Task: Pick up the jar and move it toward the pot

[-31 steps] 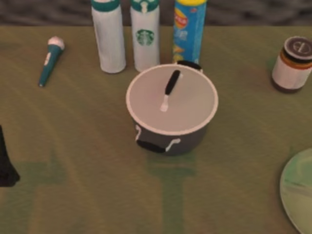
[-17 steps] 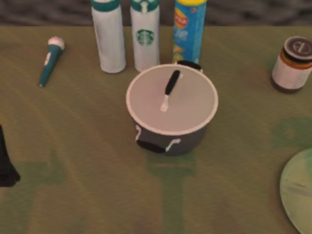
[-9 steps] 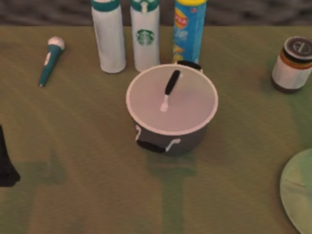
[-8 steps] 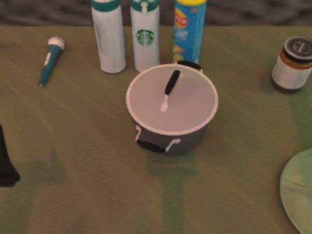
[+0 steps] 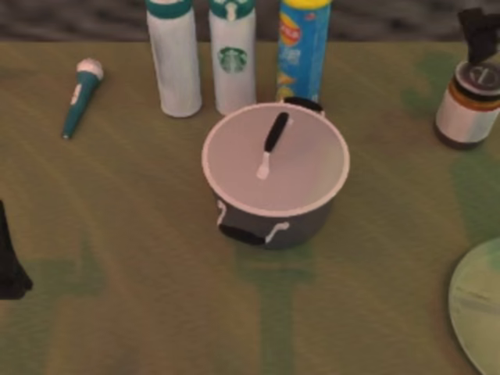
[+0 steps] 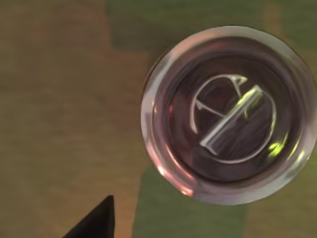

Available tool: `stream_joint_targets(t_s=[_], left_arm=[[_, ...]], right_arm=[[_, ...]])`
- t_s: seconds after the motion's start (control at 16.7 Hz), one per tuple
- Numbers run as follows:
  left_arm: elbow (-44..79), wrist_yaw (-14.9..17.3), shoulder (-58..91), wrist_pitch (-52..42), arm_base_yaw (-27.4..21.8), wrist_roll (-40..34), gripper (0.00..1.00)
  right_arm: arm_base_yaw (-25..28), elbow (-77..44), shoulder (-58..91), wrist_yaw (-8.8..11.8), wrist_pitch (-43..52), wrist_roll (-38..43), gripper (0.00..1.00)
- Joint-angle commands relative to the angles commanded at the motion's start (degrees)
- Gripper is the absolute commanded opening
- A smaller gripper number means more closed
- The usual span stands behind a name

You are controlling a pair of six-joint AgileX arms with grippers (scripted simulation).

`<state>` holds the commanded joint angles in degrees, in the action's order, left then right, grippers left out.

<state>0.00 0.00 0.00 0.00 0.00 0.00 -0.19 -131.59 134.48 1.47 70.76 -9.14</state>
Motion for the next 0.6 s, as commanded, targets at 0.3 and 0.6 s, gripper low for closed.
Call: stream_joint_targets(t_s=[0.3, 0.6], left_arm=[[0.00, 0.00, 0.00, 0.00, 0.00, 0.00, 1.00], [0.00, 0.00, 0.00, 0.00, 0.00, 0.00, 1.00]], right_arm=[[0.43, -13.22, 13.23, 0.25, 4.75, -1.50, 1.00], [0.48, -14.38, 14.36, 0.27, 5.10, -1.65, 1.00]])
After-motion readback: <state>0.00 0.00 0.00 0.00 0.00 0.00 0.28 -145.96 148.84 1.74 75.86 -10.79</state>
